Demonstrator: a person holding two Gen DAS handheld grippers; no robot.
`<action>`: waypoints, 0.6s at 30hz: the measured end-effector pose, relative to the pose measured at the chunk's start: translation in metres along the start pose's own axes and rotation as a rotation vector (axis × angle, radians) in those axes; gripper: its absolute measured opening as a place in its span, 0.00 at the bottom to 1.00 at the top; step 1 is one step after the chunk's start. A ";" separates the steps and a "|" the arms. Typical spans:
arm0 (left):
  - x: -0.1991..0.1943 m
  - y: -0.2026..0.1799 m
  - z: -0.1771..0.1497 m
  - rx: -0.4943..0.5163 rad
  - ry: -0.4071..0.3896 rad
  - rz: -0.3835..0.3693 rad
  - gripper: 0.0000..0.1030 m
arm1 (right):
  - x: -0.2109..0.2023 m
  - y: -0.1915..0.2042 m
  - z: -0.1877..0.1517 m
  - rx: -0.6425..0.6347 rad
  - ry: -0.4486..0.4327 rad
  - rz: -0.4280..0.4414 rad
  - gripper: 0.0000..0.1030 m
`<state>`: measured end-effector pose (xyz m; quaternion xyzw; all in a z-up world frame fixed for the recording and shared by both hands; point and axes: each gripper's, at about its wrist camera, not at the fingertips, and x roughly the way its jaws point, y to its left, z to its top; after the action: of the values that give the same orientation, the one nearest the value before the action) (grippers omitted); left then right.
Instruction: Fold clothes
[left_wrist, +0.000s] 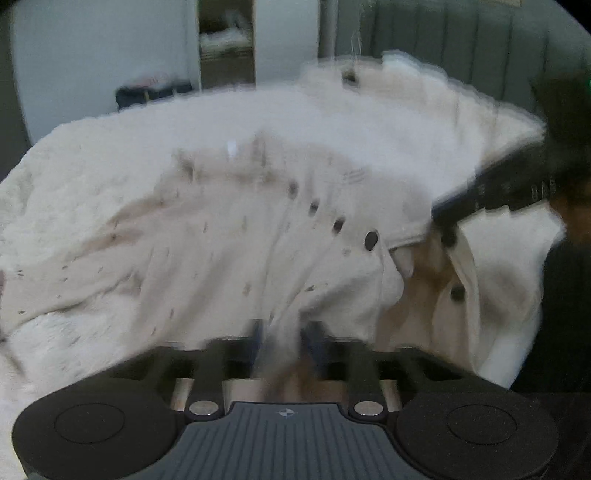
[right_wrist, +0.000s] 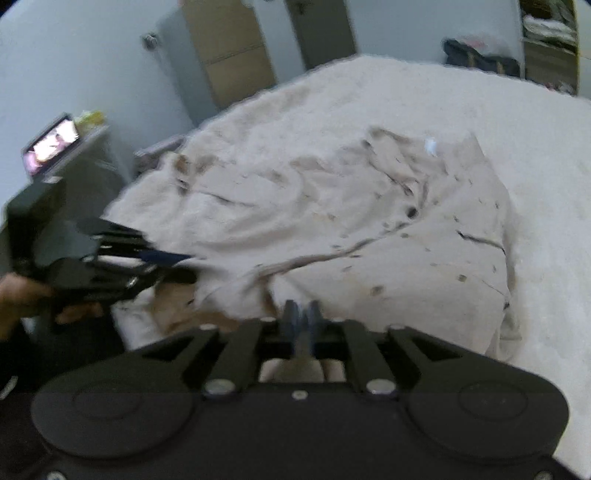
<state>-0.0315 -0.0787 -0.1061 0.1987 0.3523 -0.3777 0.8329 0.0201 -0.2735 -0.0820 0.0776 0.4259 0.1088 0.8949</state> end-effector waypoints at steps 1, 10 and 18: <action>-0.001 -0.006 -0.004 0.025 0.011 -0.001 0.59 | 0.006 0.000 -0.003 -0.013 0.022 -0.028 0.34; -0.016 -0.070 -0.053 0.348 -0.046 -0.079 0.71 | -0.039 0.050 -0.084 -0.383 -0.045 -0.294 0.46; 0.029 -0.098 -0.061 0.479 -0.020 -0.118 0.71 | -0.001 0.093 -0.133 -0.633 0.075 -0.231 0.42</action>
<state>-0.1204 -0.1184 -0.1750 0.3658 0.2554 -0.5003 0.7421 -0.0965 -0.1779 -0.1428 -0.2569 0.4097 0.1361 0.8647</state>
